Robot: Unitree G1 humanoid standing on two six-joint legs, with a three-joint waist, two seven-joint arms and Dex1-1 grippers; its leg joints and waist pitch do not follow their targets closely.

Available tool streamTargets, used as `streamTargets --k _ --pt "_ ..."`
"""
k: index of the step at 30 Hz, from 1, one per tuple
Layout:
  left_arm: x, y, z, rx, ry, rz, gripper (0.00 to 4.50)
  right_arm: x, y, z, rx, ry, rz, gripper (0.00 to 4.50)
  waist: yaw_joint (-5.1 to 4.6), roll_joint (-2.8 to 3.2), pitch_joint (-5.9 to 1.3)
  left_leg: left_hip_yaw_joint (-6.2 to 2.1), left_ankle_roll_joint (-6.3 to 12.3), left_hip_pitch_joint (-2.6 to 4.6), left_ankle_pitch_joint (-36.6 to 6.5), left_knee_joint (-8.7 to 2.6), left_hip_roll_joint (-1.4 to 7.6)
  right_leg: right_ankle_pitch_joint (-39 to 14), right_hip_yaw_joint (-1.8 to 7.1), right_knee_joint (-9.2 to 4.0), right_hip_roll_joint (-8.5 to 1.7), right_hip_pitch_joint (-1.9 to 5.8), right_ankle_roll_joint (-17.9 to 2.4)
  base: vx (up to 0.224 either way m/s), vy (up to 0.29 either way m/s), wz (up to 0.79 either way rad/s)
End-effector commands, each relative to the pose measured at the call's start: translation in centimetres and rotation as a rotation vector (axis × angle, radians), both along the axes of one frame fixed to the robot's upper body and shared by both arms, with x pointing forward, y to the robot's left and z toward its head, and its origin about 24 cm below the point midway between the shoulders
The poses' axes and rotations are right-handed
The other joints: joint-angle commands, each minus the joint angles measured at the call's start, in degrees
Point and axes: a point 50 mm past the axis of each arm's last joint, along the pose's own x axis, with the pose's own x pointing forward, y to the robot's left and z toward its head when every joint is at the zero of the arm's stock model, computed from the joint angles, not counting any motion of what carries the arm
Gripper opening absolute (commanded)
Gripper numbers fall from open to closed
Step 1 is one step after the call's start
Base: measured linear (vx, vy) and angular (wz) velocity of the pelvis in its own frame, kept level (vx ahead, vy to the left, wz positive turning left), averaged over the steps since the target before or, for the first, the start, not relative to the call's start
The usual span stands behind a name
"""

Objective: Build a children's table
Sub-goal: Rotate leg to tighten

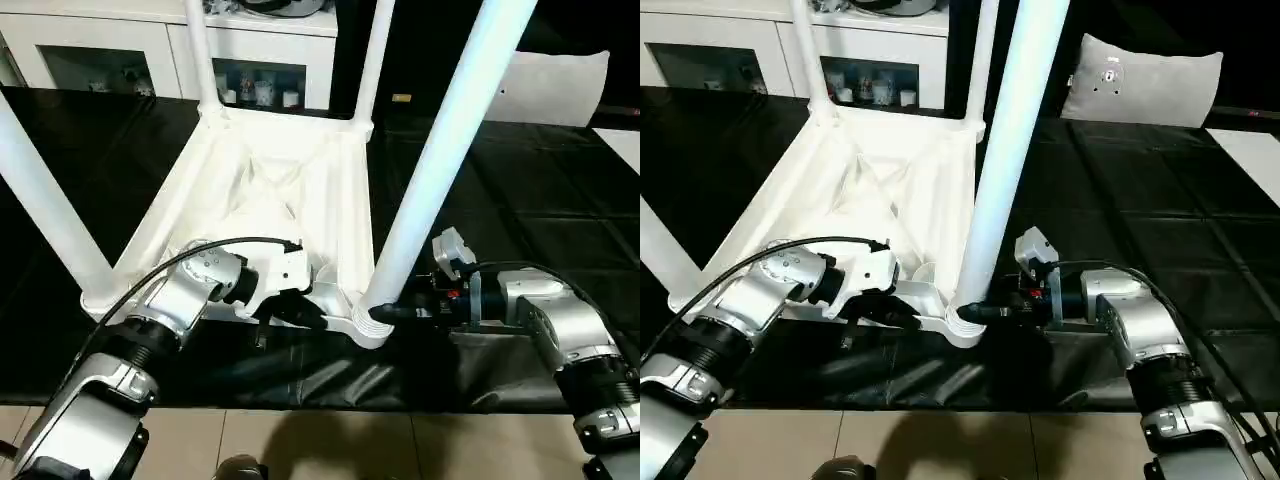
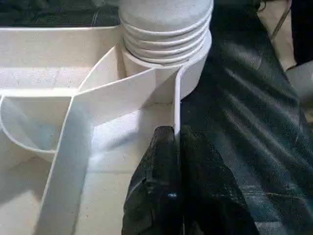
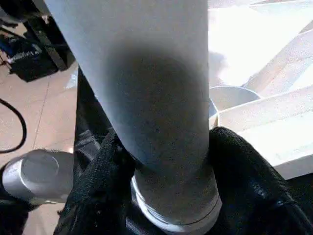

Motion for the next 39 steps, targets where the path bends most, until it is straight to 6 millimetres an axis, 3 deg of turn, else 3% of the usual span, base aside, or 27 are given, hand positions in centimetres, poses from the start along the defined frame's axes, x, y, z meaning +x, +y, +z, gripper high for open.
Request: streamTargets --k 1,2,3,4,6,7,8,9,10,12,13,14,15,16,17,18,19,20,21,22,24,27,29,31,32,35,39 --pt "-0.2 -0.4 -0.7 0.002 0.043 0.047 0.0 -0.6 0.7 -0.4 0.04 0.034 0.001 2.07 -0.26 -0.1 -4.5 -1.65 1.43 0.91 -10.28 -4.14 4.16 -14.9 3.64 -4.22 -5.0 2.84 -10.82 0.0 0.0 0.0" --pt "-0.3 -0.9 -1.0 -0.003 0.073 0.103 0.0 0.2 1.1 -1.3 -0.026 0.015 -0.151 2.07 -0.37 -0.06 -4.43 -1.7 1.41 0.86 -10.23 -4.18 4.08 -15.23 3.63 -4.23 -5.06 2.79 -10.86 0.0 0.0 0.0" --pt "-0.3 -0.9 -1.0 -0.003 0.073 0.103 0.0 0.2 1.1 -1.3 -0.026 0.015 -0.151 2.06 -0.68 0.21 -4.17 -1.78 0.84 0.95 -11.46 -4.34 3.98 -17.26 3.58 -4.59 -5.03 2.59 -10.5 0.0 0.0 0.0" --pt "-0.2 -1.2 -1.1 -0.01 0.081 0.131 0.0 0.7 1.2 -1.7 -0.052 0.01 -0.234 2.06 -0.87 0.05 -4.02 -1.83 0.49 0.94 -12.4 -4.4 3.84 -19.37 3.54 -4.88 -5.09 2.62 -9.97 0.0 0.0 0.0" --pt "0.1 -2.4 -1.2 -0.039 0.092 0.22 0.0 1.9 1.7 -2.3 -0.07 0.029 -0.432 2.03 -2.16 0.01 -3.52 -2.27 -1.08 1.26 -17.0 -4.46 3.45 -30.6 3.0 -6.26 -5.32 2.48 -6.62 0.0 0.0 0.0" --pt "0.3 -2.9 -1.2 -0.049 0.096 0.252 0.0 2.3 1.8 -2.4 -0.074 0.04 -0.499 2.02 -2.65 0.05 -3.33 -2.34 -1.41 1.37 -18.19 -4.45 3.35 -33.31 2.79 -6.55 -5.25 2.4 -5.74 0.0 0.0 0.0" --pt "0.6 -3.7 -1.2 -0.063 0.099 0.303 0.0 2.9 2.2 -2.5 -0.068 0.062 -0.6 2.0 -3.5 -0.08 -3.11 -2.63 -2.02 1.78 -20.65 -4.12 3.05 -38.75 2.1 -7.58 -5.29 2.19 -3.62 0.0 0.0 0.0" --pt "0.7 -4.2 -1.1 -0.07 0.101 0.334 0.0 3.2 2.5 -2.5 -0.065 0.078 -0.661 1.99 -4.32 0.27 -3.15 -2.9 -2.46 2.3 -22.48 -3.8 2.84 -42.07 1.2 -8.45 -5.34 2.09 -1.97 0.0 0.0 0.0" --pt "1.0 -4.8 -1.0 -0.079 0.099 0.37 0.0 3.6 2.8 -2.5 -0.06 0.089 -0.726 1.99 -4.81 0.2 -3.29 -3.08 -2.61 2.08 -22.93 -3.73 2.82 -42.36 0.73 -8.66 -5.42 2.41 -1.12 0.0 0.0 0.0" --pt "1.8 -6.1 -0.6 -0.106 0.082 0.458 0.0 4.2 3.7 -2.3 -0.048 0.107 -0.829 1.99 -6.15 1.64 -3.56 -4.39 -3.16 1.88 -27.08 -4.56 3.9 -37.63 -0.91 -9.02 -5.33 3.49 -0.85 0.0 0.0 0.0" --pt "2.1 -6.7 -0.4 -0.118 0.066 0.496 0.0 4.5 4.3 -2.2 -0.033 0.103 -0.848 1.99 -6.6 1.86 -3.5 -4.55 -3.1 2.0 -29.18 -4.83 4.1 -35.69 -1.37 -9.08 -5.13 3.53 -0.95 0.0 0.0 0.0" --pt "2.2 -6.7 -0.4 -0.119 0.065 0.499 0.0 4.5 4.3 -2.1 -0.031 0.102 -0.849 1.99 -7.28 2.08 -3.52 -5.03 -3.66 1.94 -34.82 -5.83 5.13 -30.17 -1.64 -8.13 -4.92 4.34 -1.28 0.0 0.0 0.0" --pt "2.2 -6.7 -0.4 -0.119 0.065 0.499 0.0 4.5 4.3 -2.1 -0.031 0.102 -0.849 1.99 -7.28 2.08 -3.52 -5.03 -3.66 1.94 -34.82 -5.83 5.13 -30.17 -1.64 -8.13 -4.92 4.34 -1.28 0.0 0.0 0.0" --pt "2.4 -7.2 -0.2 -0.125 0.047 0.521 0.0 4.7 4.8 -2.0 -0.023 0.089 -0.869 2.34 -7.14 2.01 -3.52 -4.72 -3.78 2.32 -35.61 -5.84 4.9 -29.33 -1.01 -8.09 -5.34 3.91 -2.01 0.0 0.0 0.0" --pt "2.5 -7.4 -0.1 -0.117 0.018 0.516 0.0 4.8 5.2 -1.7 0.006 0.075 -0.858 2.55 -7.02 1.78 -3.32 -4.23 -3.73 2.9 -34.06 -5.0 3.96 -32.53 -1.16 -9.21 -5.9 3.08 -2.12 0.0 0.0 0.0" --pt "2.6 -7.4 0.0 -0.094 -0.031 0.495 0.0 4.7 5.4 -1.3 0.056 0.063 -0.841 2.68 -6.78 1.36 -3.4 -3.8 -2.77 3.08 -30.3 -4.03 3.12 -36.32 -1.51 -10.32 -6.42 2.88 -1.06 0.0 0.0 0.0" --pt "2.5 -7.2 -0.1 -0.09 -0.038 0.48 0.0 4.5 5.1 -1.2 0.055 0.036 -0.817 2.68 -6.58 1.34 -3.48 -3.76 -2.3 2.89 -28.34 -3.86 3.03 -36.84 -1.53 -10.46 -6.65 3.14 -0.75 0.0 0.0 0.0" --pt "2.4 -6.9 -0.1 -0.087 -0.041 0.463 0.0 4.2 4.6 -1.1 0.044 -0.003 -0.785 2.79 -6.12 1.4 -3.55 -3.64 -1.51 2.39 -25.52 -4.09 3.25 -35.69 -1.3 -10.3 -6.59 3.42 -0.47 0.0 0.0 0.0" --pt "2.3 -6.7 -0.2 -0.085 -0.049 0.443 0.0 4.0 4.1 -1.2 0.027 -0.021 -0.767 2.96 -5.9 1.43 -3.65 -3.54 -1.32 2.37 -24.75 -4.24 3.44 -34.28 -1.11 -10.09 -6.45 3.38 -0.63 0.0 0.0 0.0" --pt "2.1 -6.3 -0.3 -0.075 -0.048 0.42 0.0 3.8 3.5 -1.3 0.01 -0.042 -0.752 3.09 -5.48 1.57 -3.78 -3.54 -1.02 2.37 -23.93 -4.64 3.87 -30.89 -0.62 -9.49 -6.25 3.26 -1.61 0.0 0.0 0.0" --pt "1.8 -5.6 -0.6 -0.047 -0.066 0.364 0.0 3.4 2.1 -1.3 -0.004 -0.068 -0.729 3.14 -4.77 1.25 -4.28 -3.36 -0.41 1.46 -19.91 -5.16 4.33 -22.05 0.34 -7.83 -6.11 3.82 -4.66 0.0 0.0 0.0" --pt "1.4 -4.8 -1.0 -0.027 -0.063 0.314 0.0 2.9 0.6 -0.9 0.01 -0.083 -0.689 3.26 -3.98 0.78 -4.29 -2.62 0.58 1.66 -16.46 -4.94 4.07 -19.24 1.29 -7.07 -5.91 3.27 -7.25 0.0 0.0 0.0" --pt "1.0 -4.0 -1.1 -0.02 -0.052 0.258 0.0 2.2 -0.9 -0.1 0.004 -0.128 -0.605 3.59 -2.7 0.97 -4.71 -2.4 2.19 1.33 -12.64 -4.71 4.05 -17.77 1.71 -6.51 -6.03 3.74 -8.13 0.0 0.0 0.0" --pt "0.8 -3.8 -1.0 -0.023 -0.069 0.209 0.0 2.0 -1.5 0.1 -0.008 -0.156 -0.566 3.65 -2.06 0.86 -4.98 -2.32 3.28 0.81 -8.48 -4.6 4.06 -11.7 1.76 -5.51 -5.67 3.94 -9.03 0.0 0.0 0.0" --pt "0.4 -3.5 -1.0 -0.019 -0.075 0.136 0.0 1.7 -2.2 0.7 -0.016 -0.199 -0.516 3.65 -1.93 0.83 -4.78 -2.25 3.86 0.67 -7.64 -4.51 3.99 -10.22 1.83 -5.32 -5.68 3.7 -9.67 0.0 0.0 0.0" --pt "0.0 -2.7 -1.0 0.016 -0.067 0.047 0.0 0.7 -2.7 1.6 0.026 -0.206 -0.353 3.65 -1.45 0.93 -4.75 -2.15 4.48 0.73 -8.68 -4.44 4.01 -12.41 1.73 -5.39 -5.67 3.88 -9.44 0.0 0.0 0.0" --pt "-0.3 -2.4 -0.8 0.016 -0.049 -0.025 0.0 -0.2 -2.9 1.6 -0.019 -0.191 -0.204 3.48 -1.19 0.83 -4.48 -2.2 3.34 0.99 -11.17 -4.62 4.24 -17.22 1.5 -5.93 -5.5 3.72 -8.66 0.0 0.0 0.0"
